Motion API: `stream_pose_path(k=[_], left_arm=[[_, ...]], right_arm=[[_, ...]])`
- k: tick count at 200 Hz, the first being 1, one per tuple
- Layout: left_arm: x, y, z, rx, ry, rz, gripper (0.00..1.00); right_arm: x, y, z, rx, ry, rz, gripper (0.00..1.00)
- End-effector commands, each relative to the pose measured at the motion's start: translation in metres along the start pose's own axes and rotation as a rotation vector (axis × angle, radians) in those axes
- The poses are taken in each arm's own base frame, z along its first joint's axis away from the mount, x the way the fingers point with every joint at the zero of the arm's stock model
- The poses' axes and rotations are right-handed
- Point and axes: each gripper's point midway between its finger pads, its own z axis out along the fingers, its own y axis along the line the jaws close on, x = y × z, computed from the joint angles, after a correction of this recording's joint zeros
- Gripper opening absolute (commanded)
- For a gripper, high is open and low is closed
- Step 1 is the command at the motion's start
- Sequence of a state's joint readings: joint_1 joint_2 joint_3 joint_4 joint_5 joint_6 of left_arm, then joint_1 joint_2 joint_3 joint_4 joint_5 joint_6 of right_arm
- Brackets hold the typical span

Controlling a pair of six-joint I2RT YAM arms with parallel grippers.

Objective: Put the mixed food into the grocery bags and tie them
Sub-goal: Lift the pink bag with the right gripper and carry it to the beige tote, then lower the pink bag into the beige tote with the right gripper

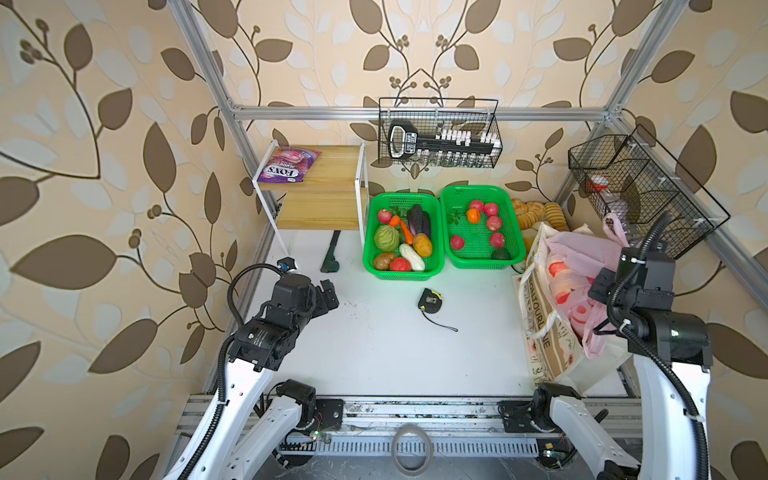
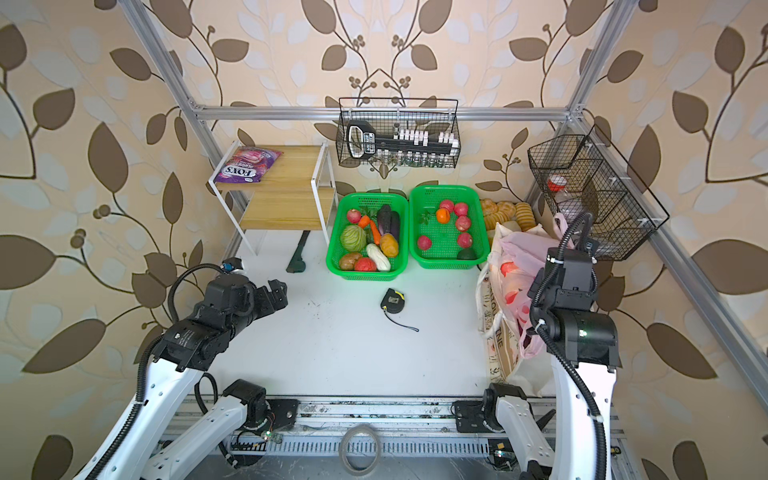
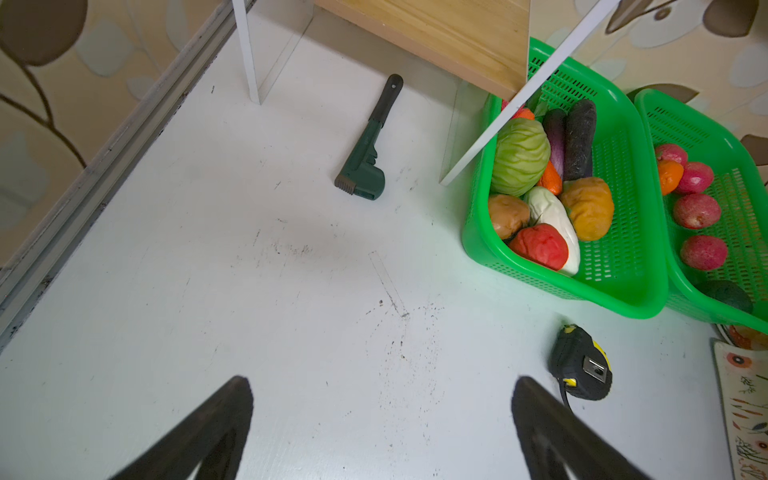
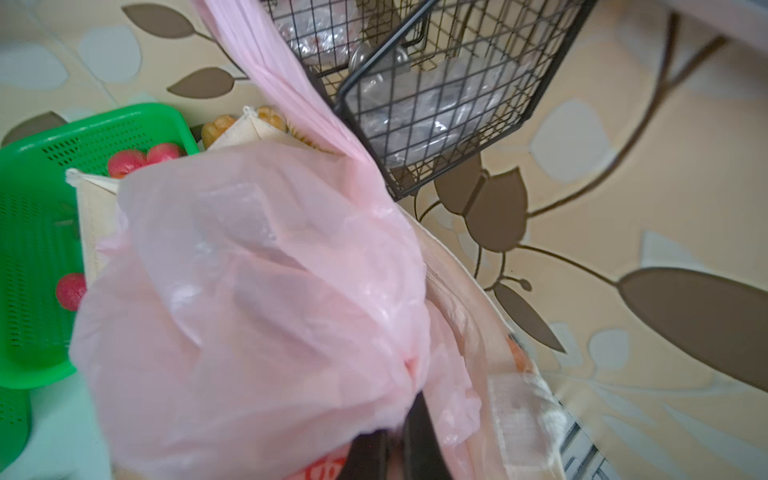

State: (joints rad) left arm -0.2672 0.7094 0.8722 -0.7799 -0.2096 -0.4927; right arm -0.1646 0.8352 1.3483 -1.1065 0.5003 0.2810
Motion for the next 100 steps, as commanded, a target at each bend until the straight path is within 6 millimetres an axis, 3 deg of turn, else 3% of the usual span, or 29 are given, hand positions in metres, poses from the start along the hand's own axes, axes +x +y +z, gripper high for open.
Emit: stream_pose_path(k=[1, 20, 50, 79, 100], left_arm=[[-0.010, -0.003, -0.001, 0.006, -0.037, 0.016, 0.99], [-0.009, -0.003, -0.001, 0.011, -0.035, 0.017, 0.99], [-0.008, -0.002, 0.000, 0.007, -0.036, 0.026, 0.99], [-0.009, -0.005, 0.003, 0.021, -0.041, 0.025, 0.99], [-0.010, -0.013, 0.008, 0.046, -0.030, 0.017, 0.99]], right_arm=[[-0.016, -0.017, -0.016, 0.045, -0.072, 0.047, 0.00], [0.006, -0.015, -0.003, 0.058, 0.016, -0.001, 0.00], [0.062, 0.004, 0.037, 0.029, 0.187, -0.058, 0.04], [0.051, 0.017, 0.047, -0.005, 0.160, -0.071, 0.08], [0.043, 0.023, 0.047, -0.036, 0.140, -0.105, 0.33]])
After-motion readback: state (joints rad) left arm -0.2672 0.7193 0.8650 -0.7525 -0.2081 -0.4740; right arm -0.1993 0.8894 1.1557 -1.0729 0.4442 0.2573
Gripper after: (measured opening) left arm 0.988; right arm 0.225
